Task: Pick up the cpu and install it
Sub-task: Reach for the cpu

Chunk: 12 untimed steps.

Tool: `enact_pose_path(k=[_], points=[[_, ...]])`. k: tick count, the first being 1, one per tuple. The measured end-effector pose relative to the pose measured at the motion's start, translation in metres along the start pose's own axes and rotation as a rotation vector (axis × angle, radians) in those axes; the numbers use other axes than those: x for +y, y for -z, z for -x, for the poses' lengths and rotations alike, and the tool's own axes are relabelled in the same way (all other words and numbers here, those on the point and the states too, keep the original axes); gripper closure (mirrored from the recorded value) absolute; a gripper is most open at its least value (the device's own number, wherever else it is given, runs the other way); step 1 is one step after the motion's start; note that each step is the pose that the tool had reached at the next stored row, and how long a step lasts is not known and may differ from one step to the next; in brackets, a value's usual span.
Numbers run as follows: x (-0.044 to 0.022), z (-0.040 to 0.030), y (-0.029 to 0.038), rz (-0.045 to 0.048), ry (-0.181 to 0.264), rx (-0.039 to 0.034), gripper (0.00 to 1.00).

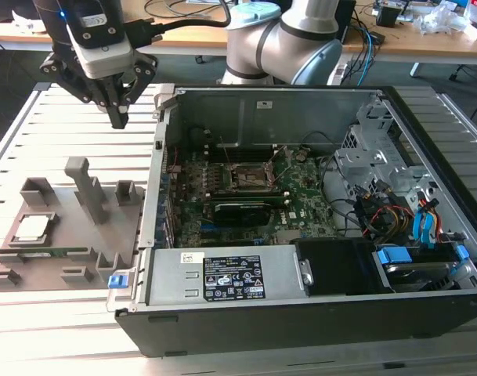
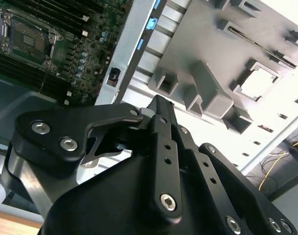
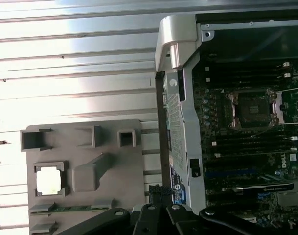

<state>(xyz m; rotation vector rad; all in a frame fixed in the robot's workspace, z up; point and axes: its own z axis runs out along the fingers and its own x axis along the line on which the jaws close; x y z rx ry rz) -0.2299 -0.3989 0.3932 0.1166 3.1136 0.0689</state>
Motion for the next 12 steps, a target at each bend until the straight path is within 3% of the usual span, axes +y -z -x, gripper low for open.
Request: enact_pose_path(k=[12], points=[[-0.0016,-0.0223,0.0006,0.0000,0.000,0.0000,0.89]])
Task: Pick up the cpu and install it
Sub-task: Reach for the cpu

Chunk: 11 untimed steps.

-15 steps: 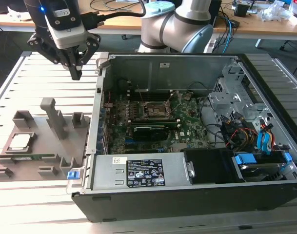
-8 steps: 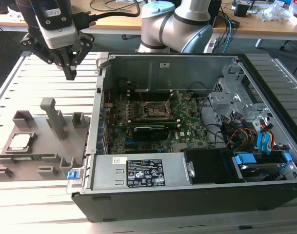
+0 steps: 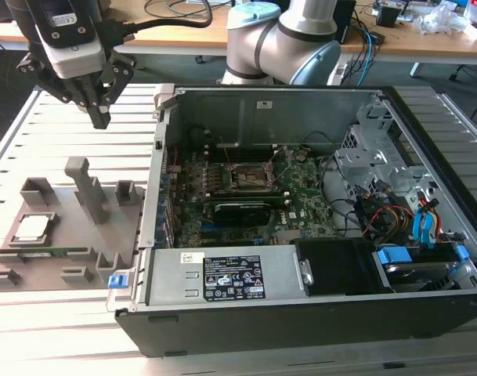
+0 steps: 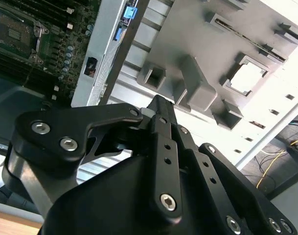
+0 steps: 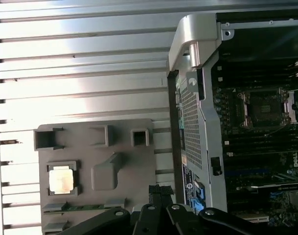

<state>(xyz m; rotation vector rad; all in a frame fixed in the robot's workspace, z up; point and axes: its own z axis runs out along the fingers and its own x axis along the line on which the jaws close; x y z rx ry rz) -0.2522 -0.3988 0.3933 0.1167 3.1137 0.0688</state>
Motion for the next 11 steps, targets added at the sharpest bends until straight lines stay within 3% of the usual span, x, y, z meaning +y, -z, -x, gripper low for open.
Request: enact_pose_path(k=[8,11], points=[[-0.0009,-0.0117,0.0003,0.0000,0.000,0.0001,0.89],[-0.0015,-0.0197,0.0005,0.0000,0.000,0.0000,0.89]])
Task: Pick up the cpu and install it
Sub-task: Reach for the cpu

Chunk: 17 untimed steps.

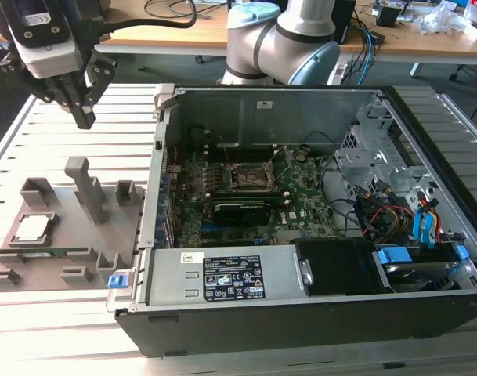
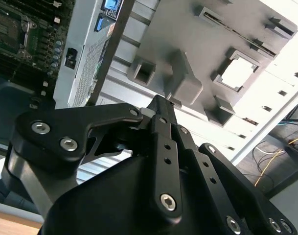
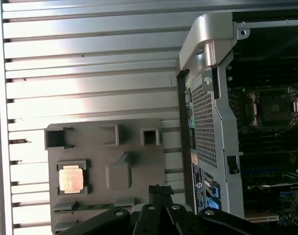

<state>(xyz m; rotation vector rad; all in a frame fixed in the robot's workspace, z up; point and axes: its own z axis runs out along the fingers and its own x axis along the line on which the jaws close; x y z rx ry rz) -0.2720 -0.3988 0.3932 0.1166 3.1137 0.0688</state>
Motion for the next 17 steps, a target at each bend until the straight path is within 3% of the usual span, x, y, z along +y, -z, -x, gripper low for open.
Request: enact_pose_path(k=[17], points=[[-0.0027,-0.0360,0.0001,0.0001,0.000,0.0000,0.89]])
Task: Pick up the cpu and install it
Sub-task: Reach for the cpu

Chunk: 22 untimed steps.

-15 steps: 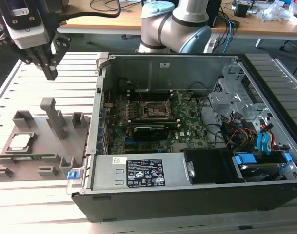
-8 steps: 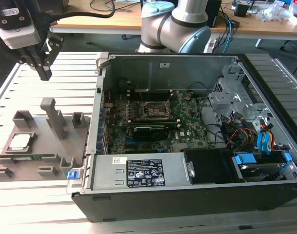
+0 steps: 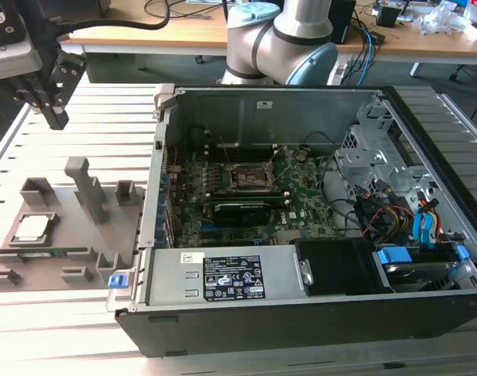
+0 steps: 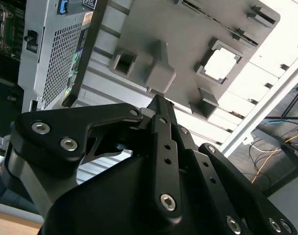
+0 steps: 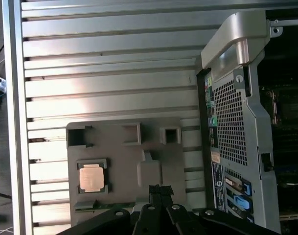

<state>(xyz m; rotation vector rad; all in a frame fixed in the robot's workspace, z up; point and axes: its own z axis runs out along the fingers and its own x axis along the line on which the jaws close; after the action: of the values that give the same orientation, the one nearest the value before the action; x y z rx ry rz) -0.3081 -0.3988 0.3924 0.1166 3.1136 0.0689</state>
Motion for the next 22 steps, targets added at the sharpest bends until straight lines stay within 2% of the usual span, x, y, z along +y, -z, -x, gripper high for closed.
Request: enact_pose_path(k=[15,22], points=[[-0.0017,-0.0230,0.0003,0.0000,0.000,0.0001,0.89],[-0.0024,-0.0312,0.0003,0.0000,0.000,0.0000,0.89]])
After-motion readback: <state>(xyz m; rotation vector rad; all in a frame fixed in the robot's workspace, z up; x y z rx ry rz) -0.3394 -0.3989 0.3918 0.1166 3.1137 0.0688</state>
